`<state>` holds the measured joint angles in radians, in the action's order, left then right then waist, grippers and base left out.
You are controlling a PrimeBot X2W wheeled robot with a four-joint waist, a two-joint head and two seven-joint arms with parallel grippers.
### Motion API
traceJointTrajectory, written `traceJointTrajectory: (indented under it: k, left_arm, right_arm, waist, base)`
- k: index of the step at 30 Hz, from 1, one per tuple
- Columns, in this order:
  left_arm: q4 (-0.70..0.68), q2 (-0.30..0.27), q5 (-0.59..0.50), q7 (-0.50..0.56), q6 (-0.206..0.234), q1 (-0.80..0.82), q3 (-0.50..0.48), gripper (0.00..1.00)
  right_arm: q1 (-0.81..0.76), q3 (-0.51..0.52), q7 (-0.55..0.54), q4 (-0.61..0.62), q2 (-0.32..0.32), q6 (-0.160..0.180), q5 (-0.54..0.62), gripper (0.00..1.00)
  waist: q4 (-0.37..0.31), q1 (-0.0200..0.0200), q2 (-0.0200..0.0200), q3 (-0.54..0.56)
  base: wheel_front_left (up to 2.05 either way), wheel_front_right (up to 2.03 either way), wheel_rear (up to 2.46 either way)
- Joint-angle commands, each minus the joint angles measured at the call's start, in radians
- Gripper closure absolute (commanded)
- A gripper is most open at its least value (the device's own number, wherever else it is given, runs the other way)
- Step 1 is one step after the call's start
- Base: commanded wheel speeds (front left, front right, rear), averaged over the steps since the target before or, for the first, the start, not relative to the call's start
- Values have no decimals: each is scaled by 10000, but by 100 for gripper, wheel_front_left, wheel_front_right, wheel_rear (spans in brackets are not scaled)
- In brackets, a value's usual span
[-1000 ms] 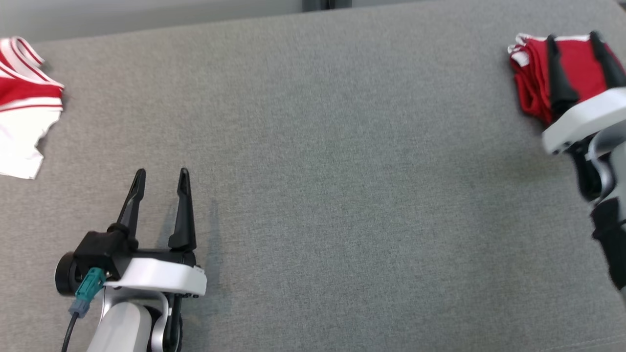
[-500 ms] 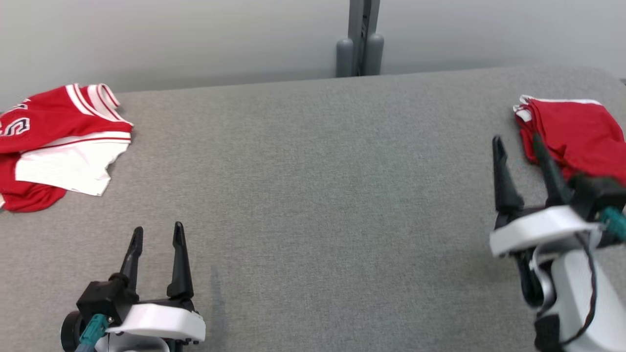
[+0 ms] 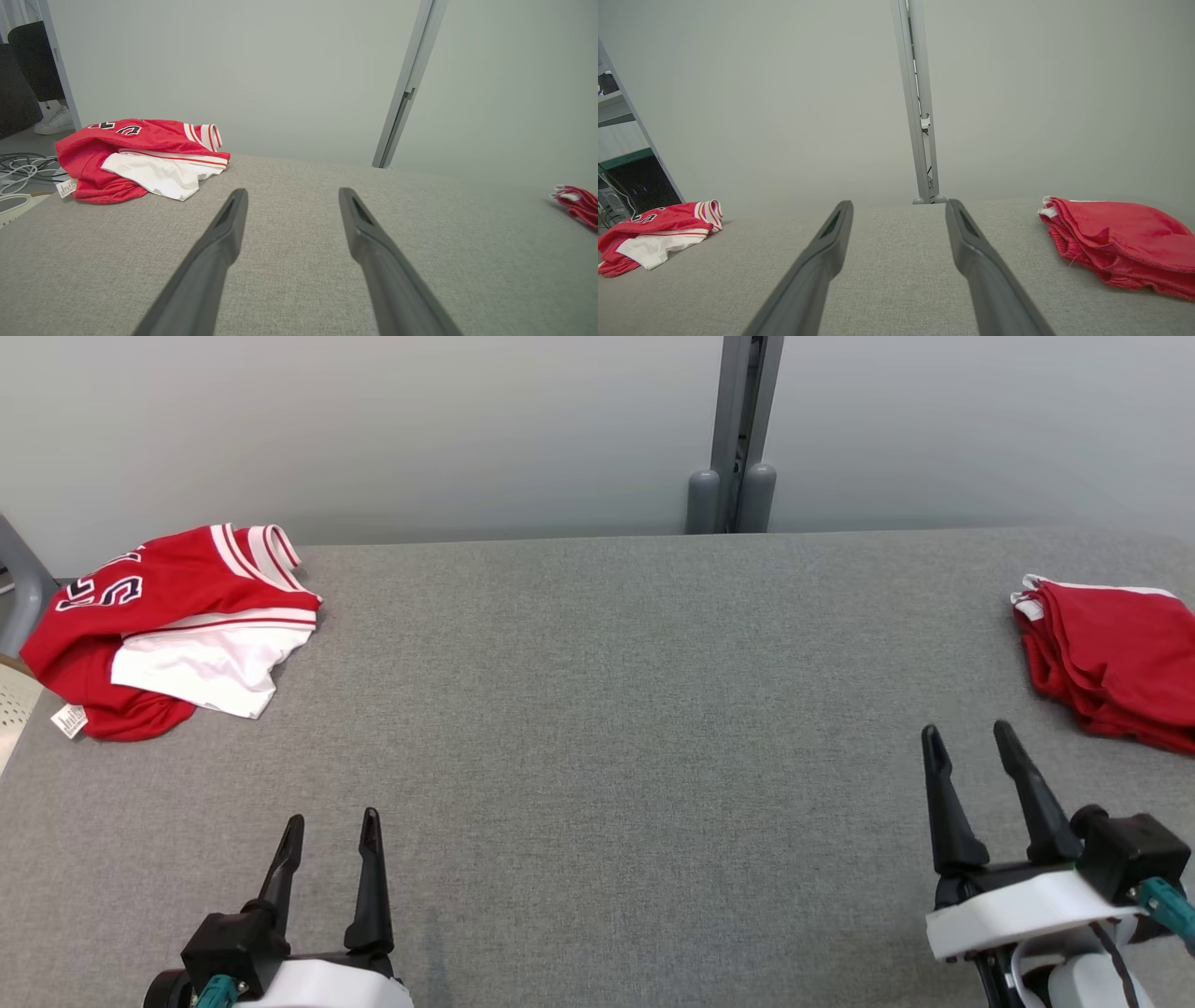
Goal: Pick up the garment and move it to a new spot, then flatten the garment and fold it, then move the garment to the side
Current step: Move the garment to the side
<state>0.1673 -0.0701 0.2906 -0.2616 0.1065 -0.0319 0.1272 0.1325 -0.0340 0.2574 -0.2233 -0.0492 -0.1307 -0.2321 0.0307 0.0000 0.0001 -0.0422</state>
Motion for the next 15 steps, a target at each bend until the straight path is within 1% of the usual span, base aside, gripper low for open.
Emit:
traceJointTrajectory:
  k: [1, 15]
  left_arm:
    - [9, -7, -57, -47, -14, -46, -15, 0]
    - [126, 20, -79, -48, -47, -197, 83, 0]
  right_arm:
    - [-185, -29, -33, 54, -39, -1, -145, 0]
    - [-562, -288, -112, 56, -37, -1, -279, 0]
  waist:
    - [24, 0, -1, 40]
    - [31, 0, -1, 248]
  base:
    - [0, 0, 0]
    - [0, 0, 0]
